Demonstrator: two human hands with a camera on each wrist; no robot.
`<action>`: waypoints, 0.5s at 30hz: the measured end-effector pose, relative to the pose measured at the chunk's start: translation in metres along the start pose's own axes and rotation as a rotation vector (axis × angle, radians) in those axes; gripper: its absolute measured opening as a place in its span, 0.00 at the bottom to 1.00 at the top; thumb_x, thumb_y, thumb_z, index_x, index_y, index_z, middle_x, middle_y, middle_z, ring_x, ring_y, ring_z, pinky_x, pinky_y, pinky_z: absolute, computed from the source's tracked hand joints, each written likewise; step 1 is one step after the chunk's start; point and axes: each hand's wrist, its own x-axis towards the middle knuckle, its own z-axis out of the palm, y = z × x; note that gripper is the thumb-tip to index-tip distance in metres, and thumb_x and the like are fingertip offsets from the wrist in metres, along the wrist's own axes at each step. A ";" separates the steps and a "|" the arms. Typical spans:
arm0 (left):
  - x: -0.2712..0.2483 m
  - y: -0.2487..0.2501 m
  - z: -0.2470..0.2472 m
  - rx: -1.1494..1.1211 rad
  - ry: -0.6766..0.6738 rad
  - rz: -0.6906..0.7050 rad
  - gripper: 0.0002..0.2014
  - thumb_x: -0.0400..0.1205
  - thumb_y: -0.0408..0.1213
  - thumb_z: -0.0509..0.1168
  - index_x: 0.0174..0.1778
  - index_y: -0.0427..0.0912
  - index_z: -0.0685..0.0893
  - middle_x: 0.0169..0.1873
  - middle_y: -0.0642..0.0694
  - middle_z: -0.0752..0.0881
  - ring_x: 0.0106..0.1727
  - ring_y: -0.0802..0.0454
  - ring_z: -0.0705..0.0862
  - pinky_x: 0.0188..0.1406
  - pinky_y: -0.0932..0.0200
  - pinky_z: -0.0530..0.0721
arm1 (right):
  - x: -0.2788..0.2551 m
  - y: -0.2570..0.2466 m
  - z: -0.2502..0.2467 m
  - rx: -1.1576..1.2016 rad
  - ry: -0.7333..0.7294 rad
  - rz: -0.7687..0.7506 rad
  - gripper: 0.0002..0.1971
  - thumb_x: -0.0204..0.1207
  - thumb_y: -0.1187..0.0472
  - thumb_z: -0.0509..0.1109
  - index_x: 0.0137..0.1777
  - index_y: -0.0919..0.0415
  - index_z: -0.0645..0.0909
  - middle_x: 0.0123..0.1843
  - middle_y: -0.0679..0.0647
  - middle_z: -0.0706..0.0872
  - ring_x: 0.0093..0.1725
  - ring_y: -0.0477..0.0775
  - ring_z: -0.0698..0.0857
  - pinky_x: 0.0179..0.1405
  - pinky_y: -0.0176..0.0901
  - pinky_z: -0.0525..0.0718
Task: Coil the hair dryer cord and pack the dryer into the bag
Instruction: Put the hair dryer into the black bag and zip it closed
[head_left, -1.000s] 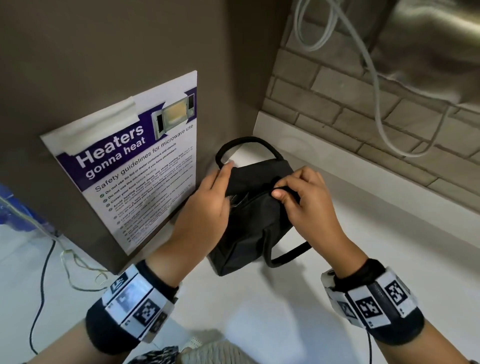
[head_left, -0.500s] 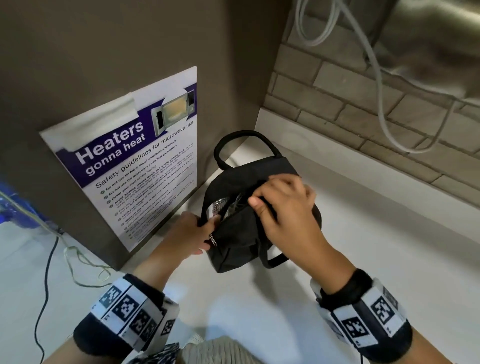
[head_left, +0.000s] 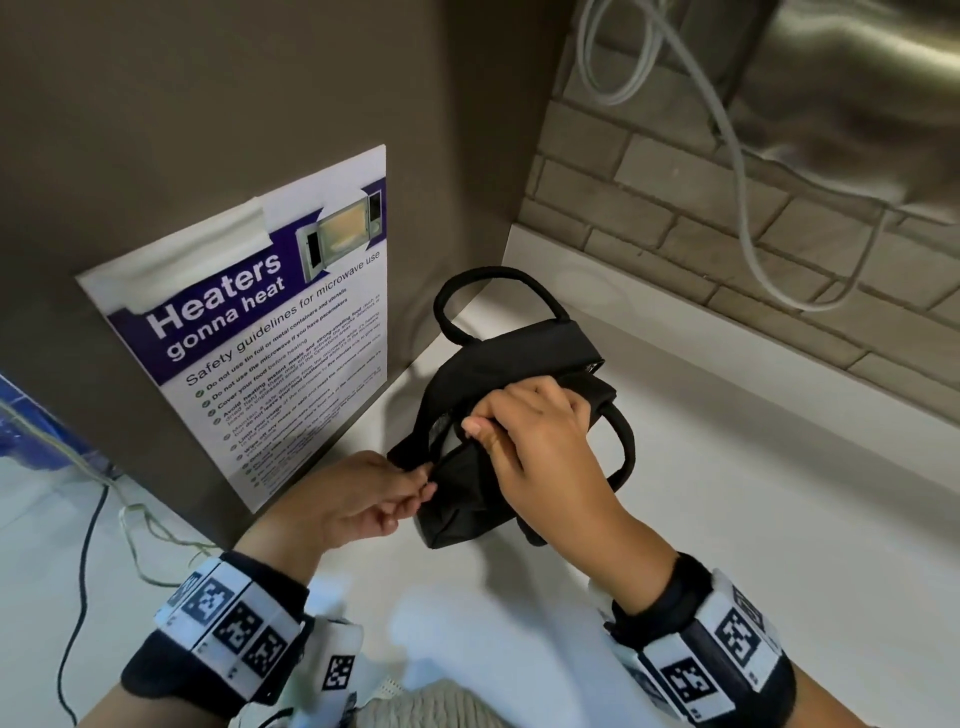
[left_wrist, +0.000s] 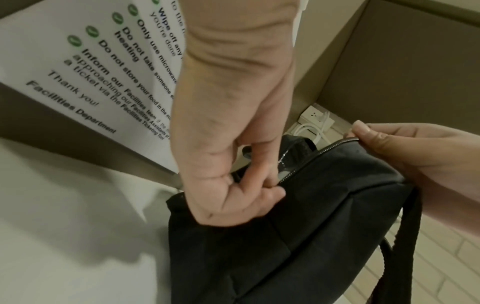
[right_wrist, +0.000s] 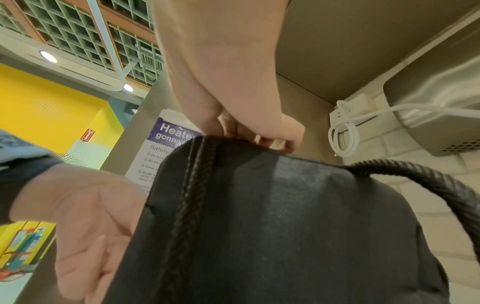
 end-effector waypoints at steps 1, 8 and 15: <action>0.000 0.001 -0.001 0.006 -0.008 0.001 0.07 0.81 0.33 0.68 0.36 0.40 0.83 0.31 0.46 0.87 0.31 0.58 0.80 0.23 0.69 0.71 | 0.000 -0.001 0.000 0.005 0.002 -0.005 0.13 0.80 0.50 0.59 0.40 0.54 0.80 0.39 0.43 0.83 0.51 0.52 0.77 0.57 0.51 0.70; -0.012 0.011 0.000 0.254 0.019 0.068 0.13 0.82 0.33 0.61 0.31 0.44 0.80 0.26 0.50 0.75 0.27 0.57 0.70 0.24 0.66 0.67 | -0.003 0.003 -0.005 -0.097 0.082 -0.048 0.06 0.79 0.51 0.67 0.45 0.49 0.84 0.40 0.43 0.82 0.51 0.51 0.78 0.57 0.49 0.69; -0.051 0.039 0.042 0.704 0.223 0.643 0.12 0.73 0.45 0.55 0.28 0.41 0.70 0.21 0.51 0.69 0.26 0.53 0.68 0.29 0.55 0.65 | -0.004 0.000 0.003 -0.171 0.086 -0.180 0.10 0.76 0.51 0.69 0.48 0.53 0.88 0.44 0.49 0.82 0.46 0.54 0.80 0.51 0.48 0.77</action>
